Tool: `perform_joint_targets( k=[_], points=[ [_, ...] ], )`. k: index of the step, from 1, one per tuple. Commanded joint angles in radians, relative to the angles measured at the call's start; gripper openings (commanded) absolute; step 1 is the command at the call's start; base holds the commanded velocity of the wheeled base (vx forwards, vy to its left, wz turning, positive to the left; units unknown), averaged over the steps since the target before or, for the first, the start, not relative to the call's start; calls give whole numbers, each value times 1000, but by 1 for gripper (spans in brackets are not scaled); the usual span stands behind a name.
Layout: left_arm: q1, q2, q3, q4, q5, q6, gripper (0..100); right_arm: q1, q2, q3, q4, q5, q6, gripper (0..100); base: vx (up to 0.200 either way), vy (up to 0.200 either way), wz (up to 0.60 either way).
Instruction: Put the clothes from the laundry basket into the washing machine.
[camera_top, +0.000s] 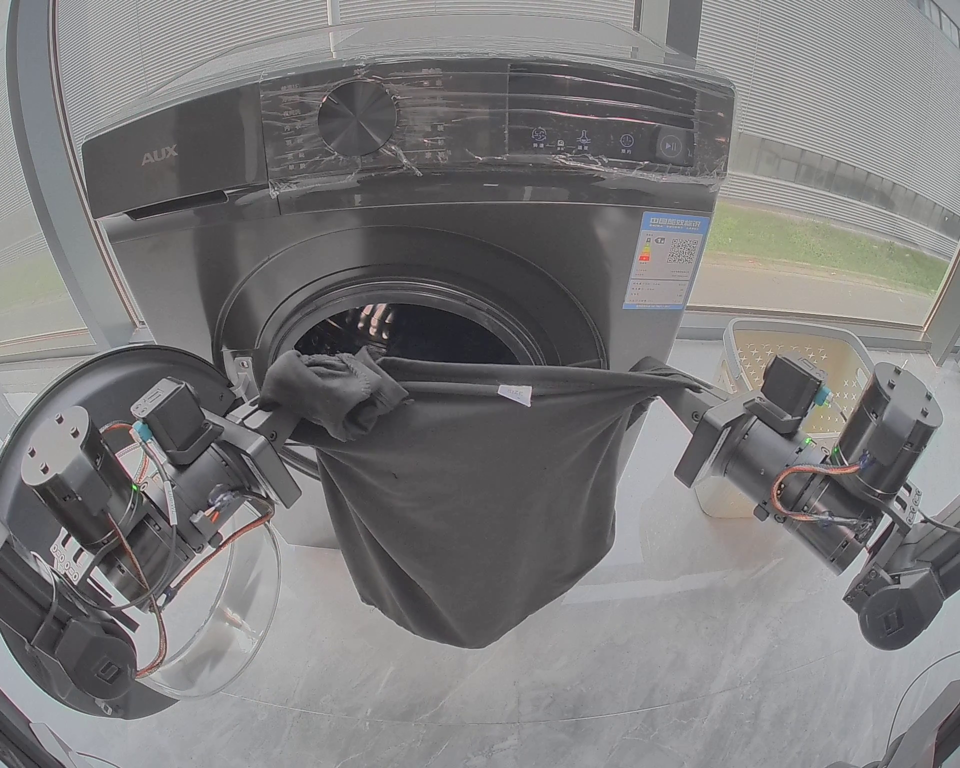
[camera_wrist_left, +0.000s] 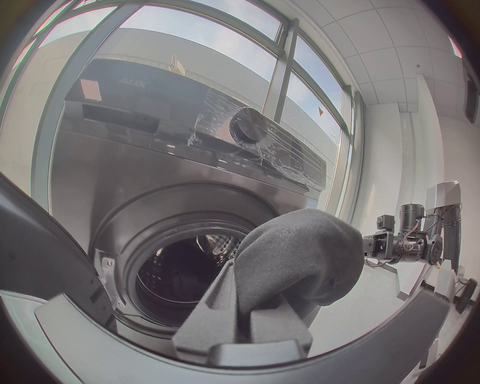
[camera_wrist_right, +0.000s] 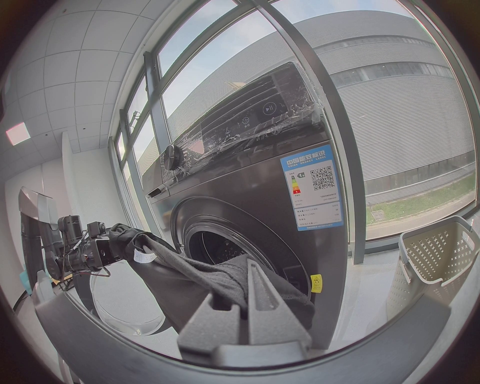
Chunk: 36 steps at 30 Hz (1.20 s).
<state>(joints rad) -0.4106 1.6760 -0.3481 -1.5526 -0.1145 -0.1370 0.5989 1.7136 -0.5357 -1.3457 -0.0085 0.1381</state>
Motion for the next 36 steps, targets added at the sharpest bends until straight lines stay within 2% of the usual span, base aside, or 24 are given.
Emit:
perform_joint_targets(
  k=[1,11,36],
  points=[
    [19,-27,3,-3,-1,17,0,22,15,-21,-1,-16,0,0,0,0,0],
    [18,-62,21,-1,-5,22,0,36,15,-61,-3,-30,3,0,0,0,0],
    [9,-61,37,-1,-16,25,0,48,17,-63,-3,-30,11,0,0,0,0]
  ],
)
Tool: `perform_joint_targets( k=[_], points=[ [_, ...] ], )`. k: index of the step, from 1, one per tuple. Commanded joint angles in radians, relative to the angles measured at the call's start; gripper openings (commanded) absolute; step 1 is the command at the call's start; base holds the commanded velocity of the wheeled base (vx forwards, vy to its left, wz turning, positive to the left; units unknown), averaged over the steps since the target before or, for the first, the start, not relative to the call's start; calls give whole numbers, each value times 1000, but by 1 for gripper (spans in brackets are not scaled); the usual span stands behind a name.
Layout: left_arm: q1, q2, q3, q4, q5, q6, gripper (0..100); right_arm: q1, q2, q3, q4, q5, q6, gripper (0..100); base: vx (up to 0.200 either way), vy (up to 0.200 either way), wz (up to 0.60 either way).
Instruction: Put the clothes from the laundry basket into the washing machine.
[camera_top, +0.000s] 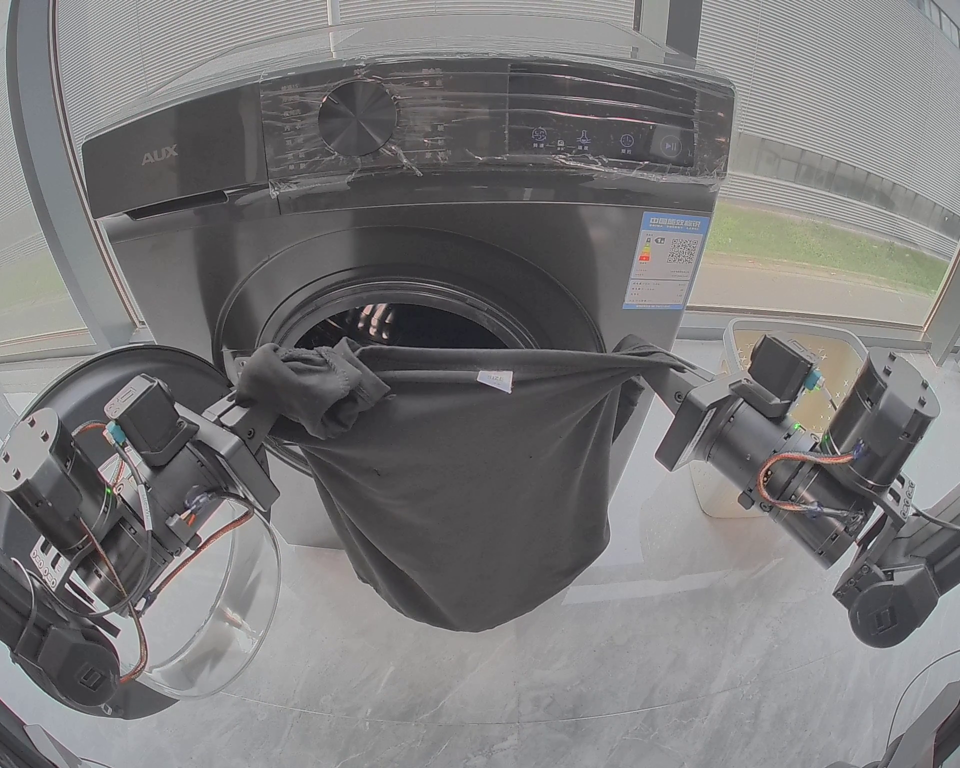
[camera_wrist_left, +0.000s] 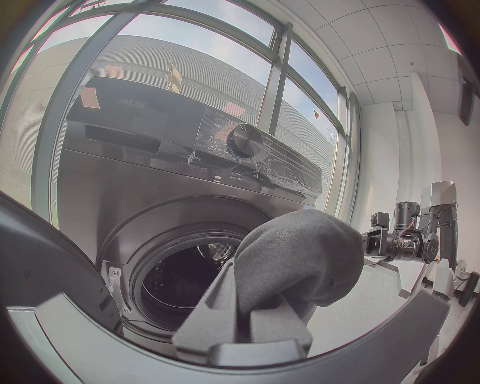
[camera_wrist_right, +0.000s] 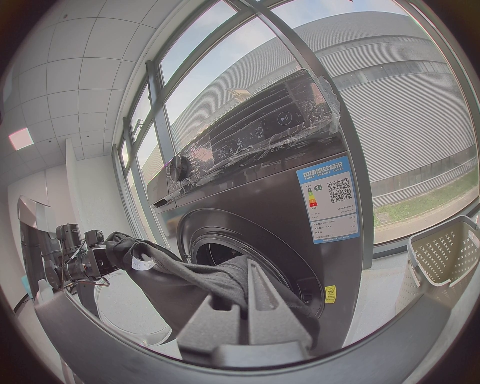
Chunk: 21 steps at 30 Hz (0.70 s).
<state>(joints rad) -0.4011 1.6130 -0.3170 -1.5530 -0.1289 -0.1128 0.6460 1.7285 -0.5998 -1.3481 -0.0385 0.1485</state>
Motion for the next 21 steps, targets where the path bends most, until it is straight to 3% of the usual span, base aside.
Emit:
perform_joint_targets(
  k=[1,2,9,15,21],
  points=[
    [-1,2,9,-1,-1,1,0,1,2,2,0,0,0,0,0,0,0],
    [-1,4,13,-1,-6,-1,100,4,2,2,-2,0,0,0,0,0,0],
    [-10,50,69,-1,-17,-7,100,17,2,11,0,0,5,0,0,0,0],
    [-117,94,92,-2,-5,-13,100,49,23,23,-3,0,20,0,0,0,0],
    [-150,165,85,-2,-6,-2,100,54,65,9,-46,2,40,0,0,0,0]
  ],
)
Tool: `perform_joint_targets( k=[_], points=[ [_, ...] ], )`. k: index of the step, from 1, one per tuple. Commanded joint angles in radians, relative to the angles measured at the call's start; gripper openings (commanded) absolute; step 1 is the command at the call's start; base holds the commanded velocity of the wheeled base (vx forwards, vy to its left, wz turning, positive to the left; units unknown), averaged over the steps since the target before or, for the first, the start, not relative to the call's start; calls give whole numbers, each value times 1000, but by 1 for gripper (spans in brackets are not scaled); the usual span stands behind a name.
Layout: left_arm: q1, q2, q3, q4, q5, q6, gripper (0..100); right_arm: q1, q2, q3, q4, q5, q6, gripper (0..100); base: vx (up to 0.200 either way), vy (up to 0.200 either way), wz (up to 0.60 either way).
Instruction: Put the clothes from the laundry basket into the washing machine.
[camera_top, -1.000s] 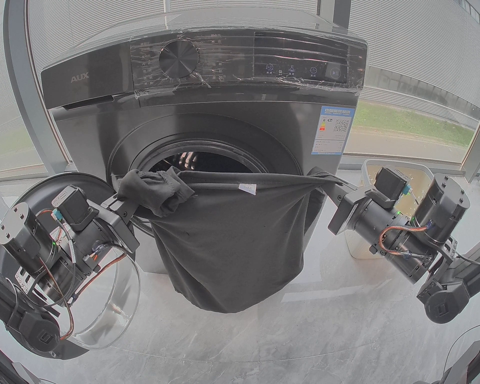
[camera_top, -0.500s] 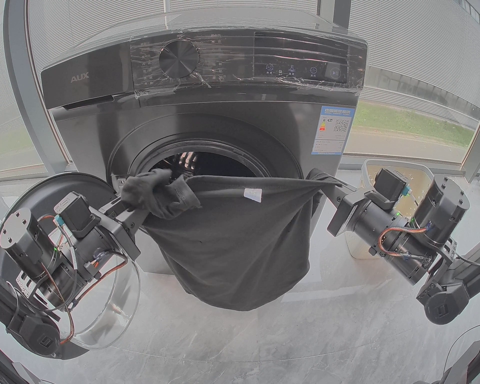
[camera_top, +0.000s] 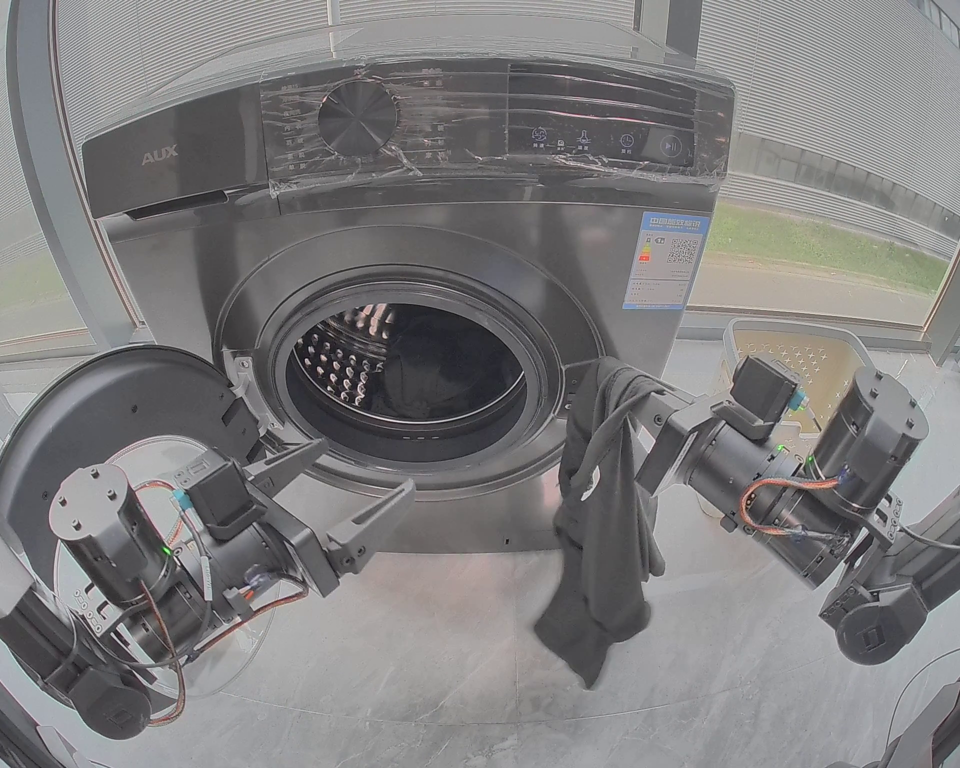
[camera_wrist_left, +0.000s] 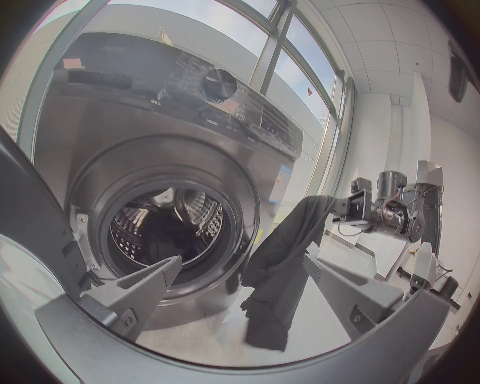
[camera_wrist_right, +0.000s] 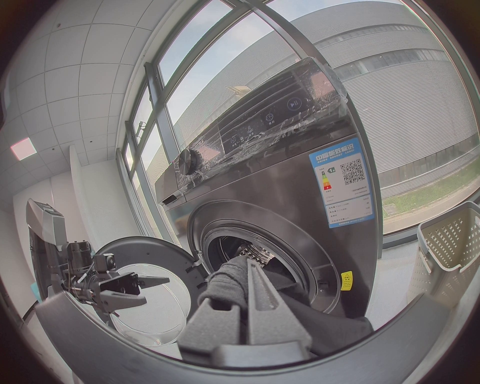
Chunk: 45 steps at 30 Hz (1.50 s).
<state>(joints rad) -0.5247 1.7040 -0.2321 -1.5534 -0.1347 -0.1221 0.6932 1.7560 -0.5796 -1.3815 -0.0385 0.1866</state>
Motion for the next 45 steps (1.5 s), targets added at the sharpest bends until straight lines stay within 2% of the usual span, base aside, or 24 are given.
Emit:
perform_joint_targets(
  k=[1,13,17,20,33,37,45],
  points=[
    [-28,92,2,-2,0,12,100,6,42,-19,-10,3,2,0,0,0,0],
    [-127,220,-4,-2,-2,19,100,12,73,-69,-2,-3,-10,0,0,0,0],
    [-132,255,-16,-4,0,44,100,23,73,-71,-1,-14,-12,0,0,0,0],
    [-132,259,-15,-4,0,50,100,37,73,-74,-1,-17,-15,0,0,0,0],
    [-144,269,-18,-4,1,50,100,85,100,-108,1,-18,-18,0,0,0,0],
    [-153,298,-21,-4,-6,53,100,95,111,-123,-1,-18,-38,0,0,0,0],
    [-149,410,-121,-4,-5,58,100,108,120,-134,1,-18,-45,0,0,0,0]
  ],
)
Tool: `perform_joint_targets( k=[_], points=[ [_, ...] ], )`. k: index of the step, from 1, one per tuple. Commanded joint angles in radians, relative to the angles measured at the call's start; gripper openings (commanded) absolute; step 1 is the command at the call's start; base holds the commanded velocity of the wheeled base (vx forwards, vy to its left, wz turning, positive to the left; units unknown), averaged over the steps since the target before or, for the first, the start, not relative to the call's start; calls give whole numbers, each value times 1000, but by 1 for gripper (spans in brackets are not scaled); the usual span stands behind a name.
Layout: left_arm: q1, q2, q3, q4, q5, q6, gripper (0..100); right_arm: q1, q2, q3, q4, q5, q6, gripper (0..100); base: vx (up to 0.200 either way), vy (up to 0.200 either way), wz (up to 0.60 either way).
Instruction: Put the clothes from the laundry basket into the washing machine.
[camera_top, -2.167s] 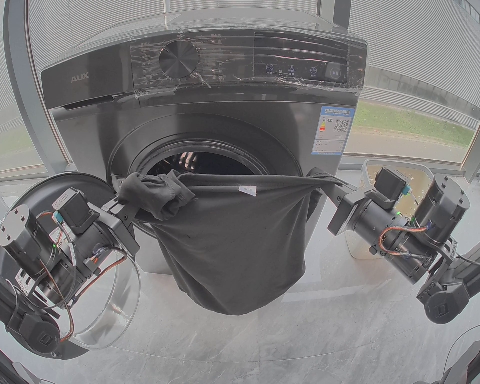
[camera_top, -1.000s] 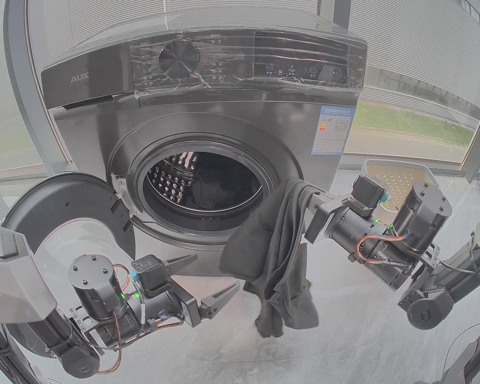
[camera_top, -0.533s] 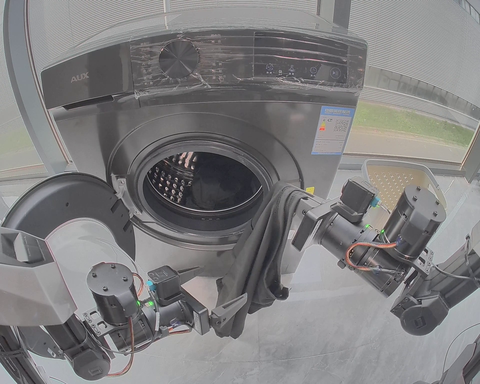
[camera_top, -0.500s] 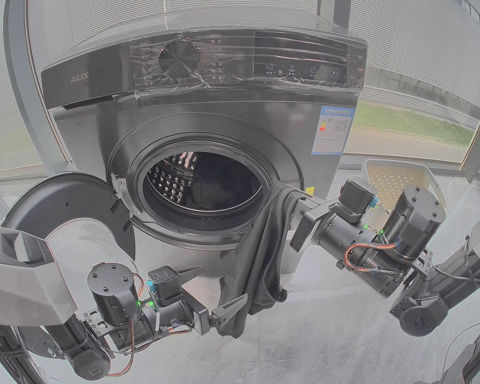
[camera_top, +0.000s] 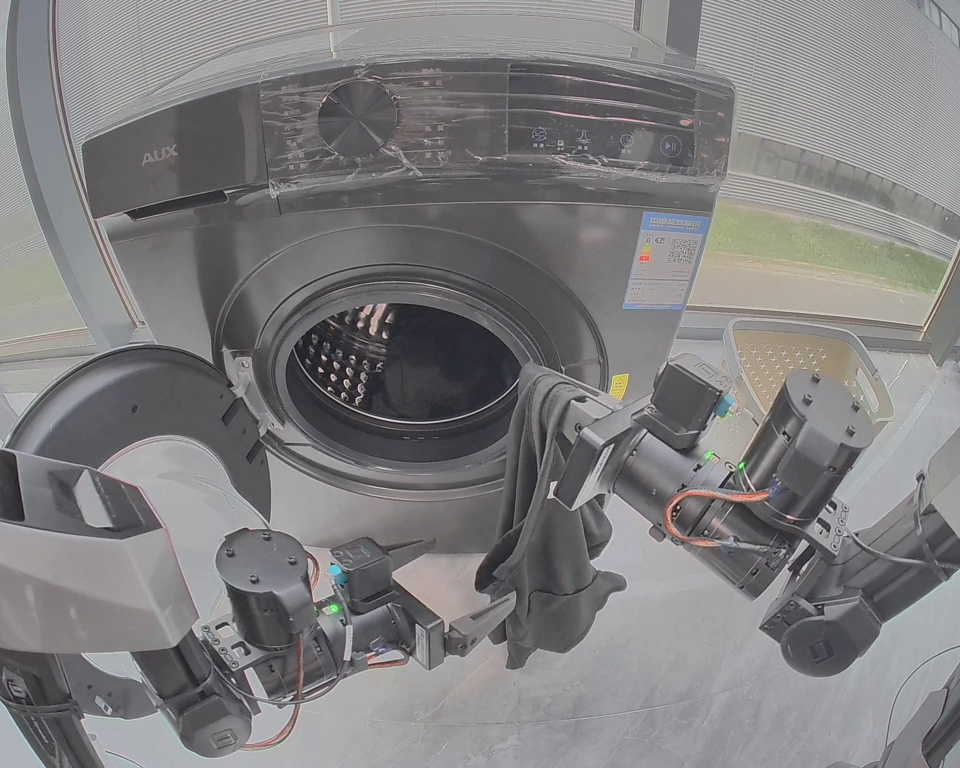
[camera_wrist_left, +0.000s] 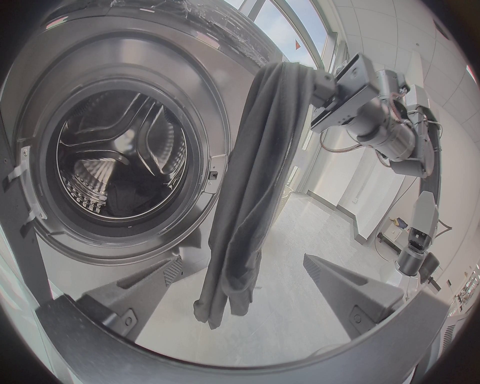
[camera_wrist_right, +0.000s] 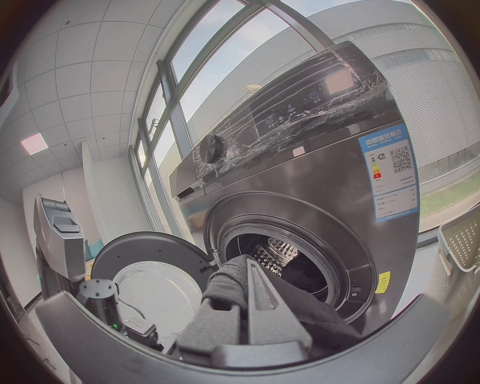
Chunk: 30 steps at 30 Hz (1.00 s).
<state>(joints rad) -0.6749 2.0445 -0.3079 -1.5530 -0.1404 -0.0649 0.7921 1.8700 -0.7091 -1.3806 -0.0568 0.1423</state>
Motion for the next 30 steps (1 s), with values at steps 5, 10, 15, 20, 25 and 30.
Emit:
perform_joint_targets(
  k=[5,10,15,20,25,30],
  points=[
    [14,157,-137,-4,18,10,100,19,-2,-1,-1,-12,-1,0,0,0,0],
    [64,210,-214,-6,53,13,100,53,-12,13,-6,-28,-1,0,0,0,0],
    [86,235,-246,-4,55,13,100,72,-17,13,-12,-28,-1,0,0,0,0],
    [90,281,-278,-6,55,13,100,98,-31,30,-15,-31,-1,0,0,0,0],
    [92,322,-324,-6,67,13,100,101,-31,40,-17,-31,0,0,0,0,0],
    [100,347,-355,-6,88,14,0,110,-32,51,-18,-32,0,0,0,0,0]
  ],
)
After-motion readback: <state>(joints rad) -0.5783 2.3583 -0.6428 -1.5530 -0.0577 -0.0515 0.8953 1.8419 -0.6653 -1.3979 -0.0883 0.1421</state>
